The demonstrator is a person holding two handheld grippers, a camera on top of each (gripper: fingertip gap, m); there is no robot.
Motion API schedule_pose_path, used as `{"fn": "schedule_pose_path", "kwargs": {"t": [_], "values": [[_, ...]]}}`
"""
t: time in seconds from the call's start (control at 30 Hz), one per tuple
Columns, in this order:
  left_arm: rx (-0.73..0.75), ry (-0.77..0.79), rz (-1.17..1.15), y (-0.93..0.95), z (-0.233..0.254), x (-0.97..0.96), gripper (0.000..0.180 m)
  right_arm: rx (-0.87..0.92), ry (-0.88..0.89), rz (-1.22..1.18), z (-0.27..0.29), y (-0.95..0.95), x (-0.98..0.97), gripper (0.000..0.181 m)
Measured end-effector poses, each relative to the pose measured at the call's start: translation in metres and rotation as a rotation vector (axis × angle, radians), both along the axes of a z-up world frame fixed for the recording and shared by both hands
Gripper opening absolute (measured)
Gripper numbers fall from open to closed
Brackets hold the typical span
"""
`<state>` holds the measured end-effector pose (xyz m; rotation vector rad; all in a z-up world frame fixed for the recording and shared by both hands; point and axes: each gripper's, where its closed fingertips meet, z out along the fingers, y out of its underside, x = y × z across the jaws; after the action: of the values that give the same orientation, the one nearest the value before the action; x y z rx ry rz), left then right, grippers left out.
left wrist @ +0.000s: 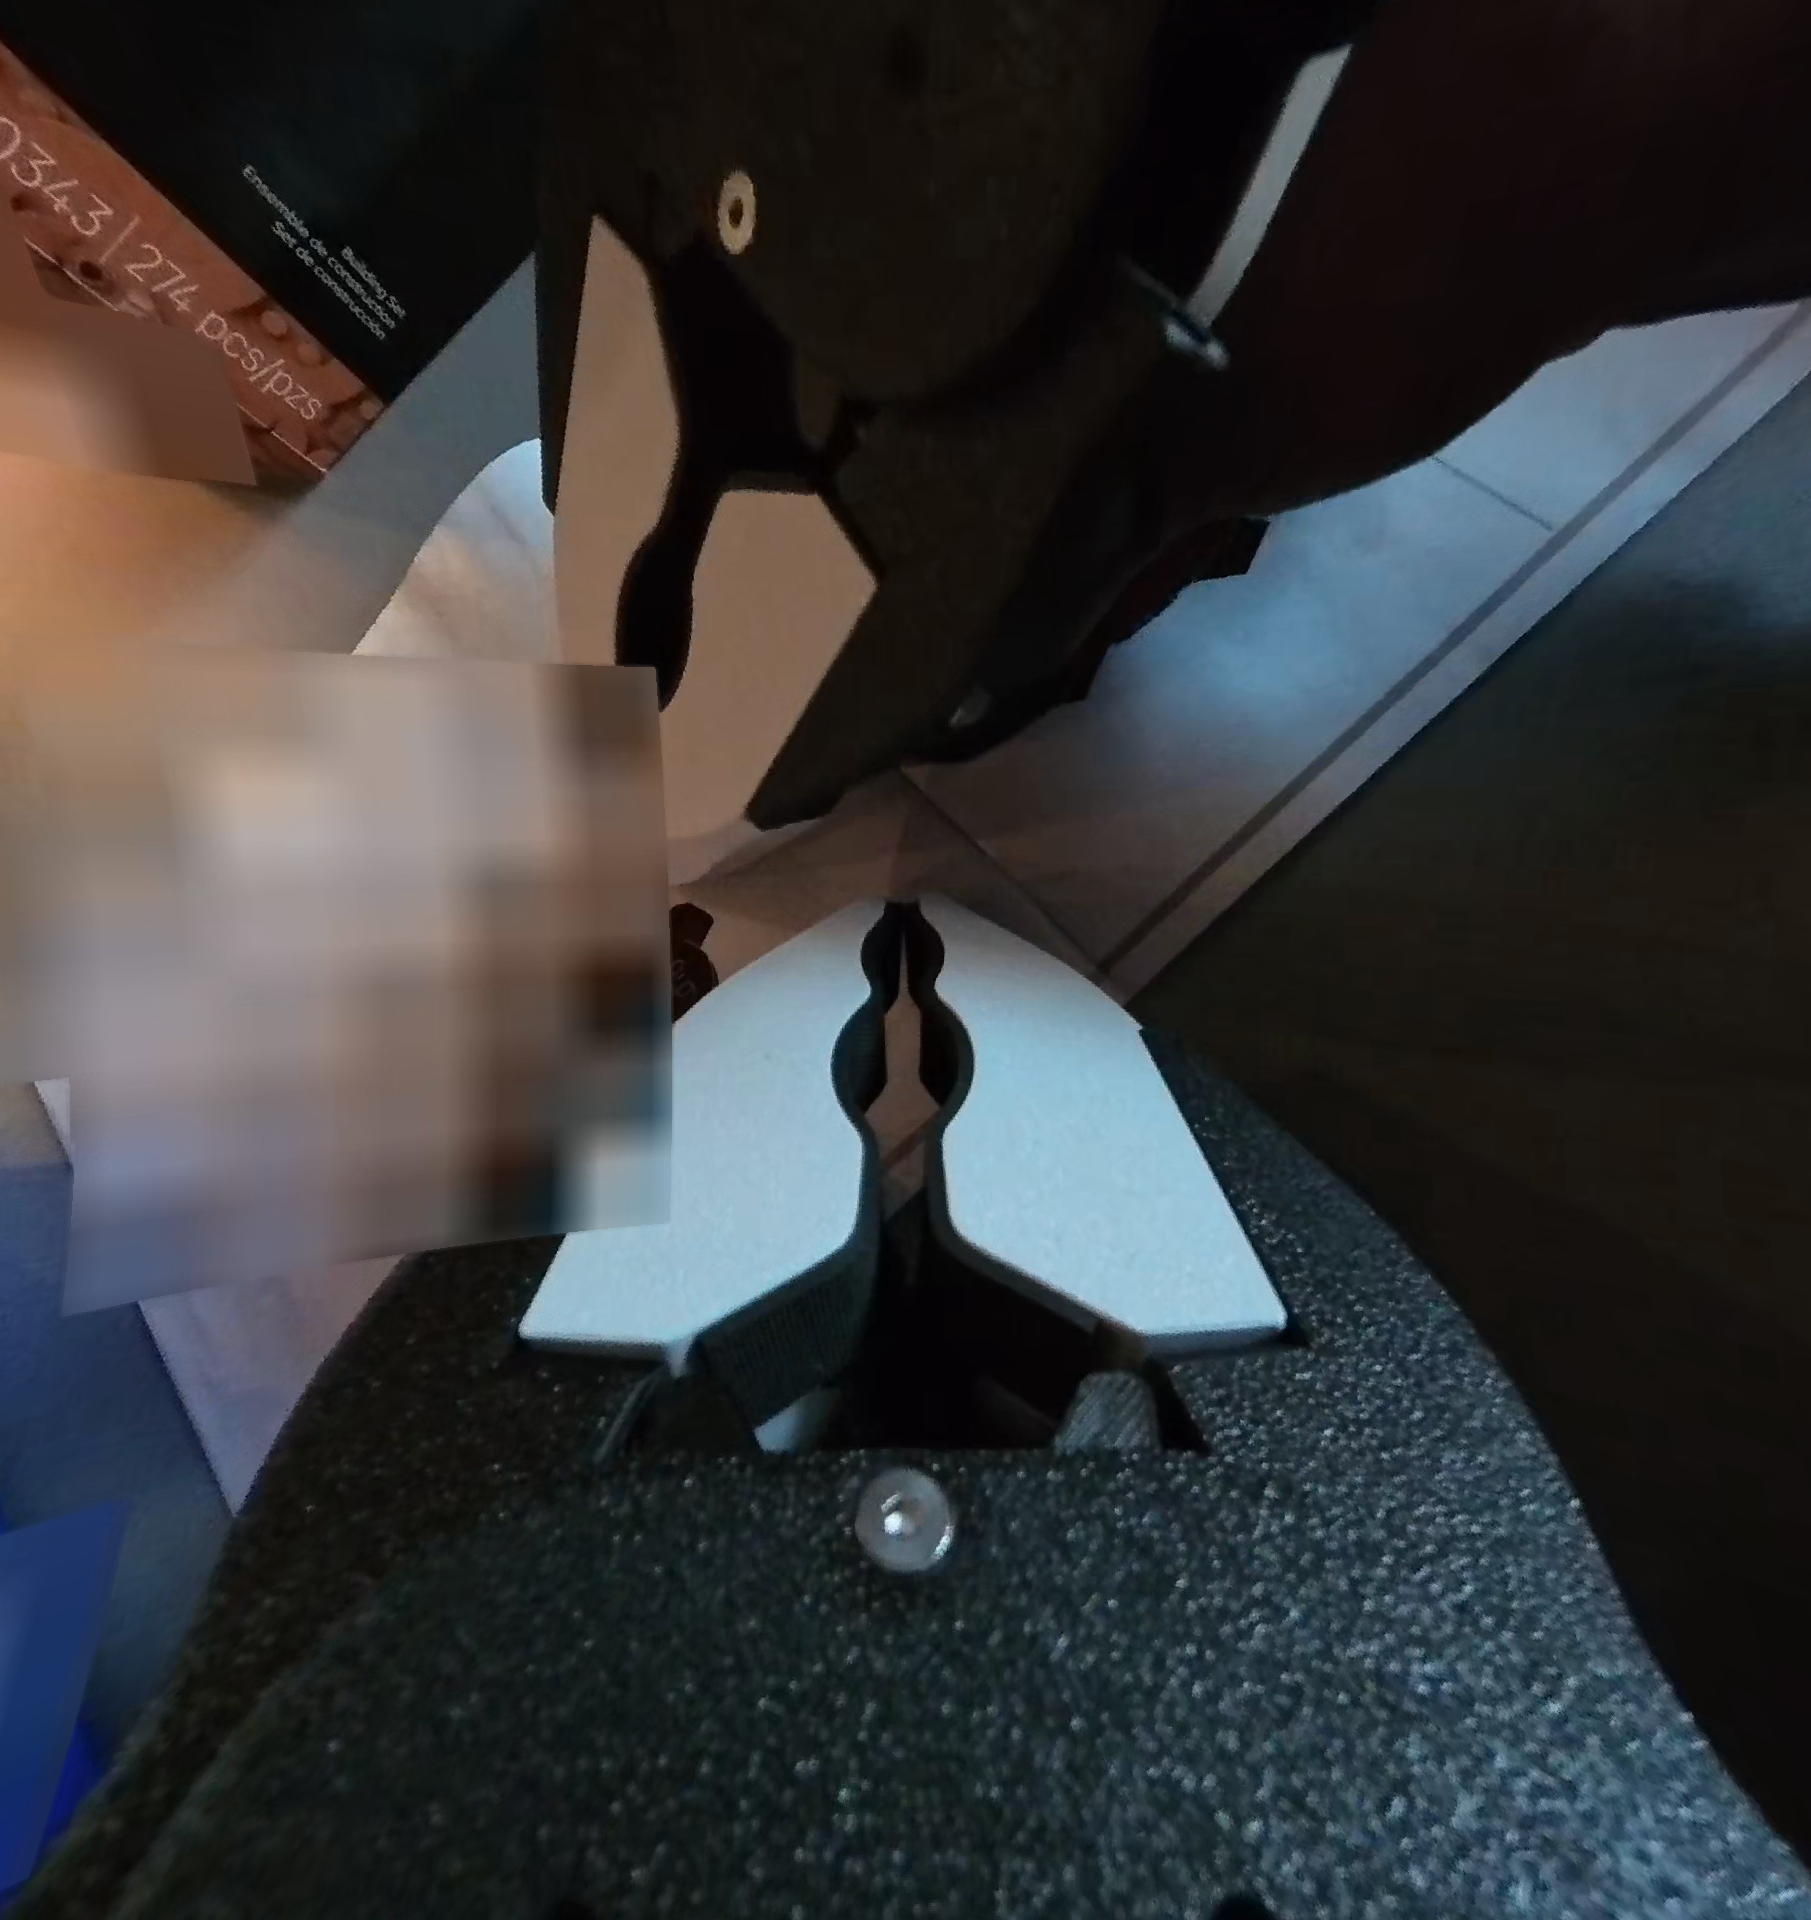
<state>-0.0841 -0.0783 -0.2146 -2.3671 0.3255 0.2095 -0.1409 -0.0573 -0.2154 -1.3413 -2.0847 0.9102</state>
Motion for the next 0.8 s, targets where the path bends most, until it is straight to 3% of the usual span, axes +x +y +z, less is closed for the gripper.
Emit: {"fn": "schedule_pose_path", "kwargs": {"t": [0.57, 0.67, 0.77, 0.8], "values": [[0.000, -0.002, -0.001, 0.000, 0.000, 0.000, 0.000, -0.004, 0.000, -0.005, 0.000, 0.000, 0.000, 0.004], [-0.002, -0.021, 0.001, 0.000, -0.001, 0.000, 0.000, -0.017, -0.038, -0.055, 0.011, 0.013, 0.013, 0.043], [-0.004, -0.028, 0.002, 0.000, -0.001, 0.000, 0.000, -0.049, -0.077, -0.290, 0.041, 0.065, 0.064, 0.085], [-0.004, -0.024, 0.002, 0.000, -0.001, 0.000, 0.000, -0.008, -0.087, -0.415, 0.047, 0.095, 0.092, 0.086]]}}
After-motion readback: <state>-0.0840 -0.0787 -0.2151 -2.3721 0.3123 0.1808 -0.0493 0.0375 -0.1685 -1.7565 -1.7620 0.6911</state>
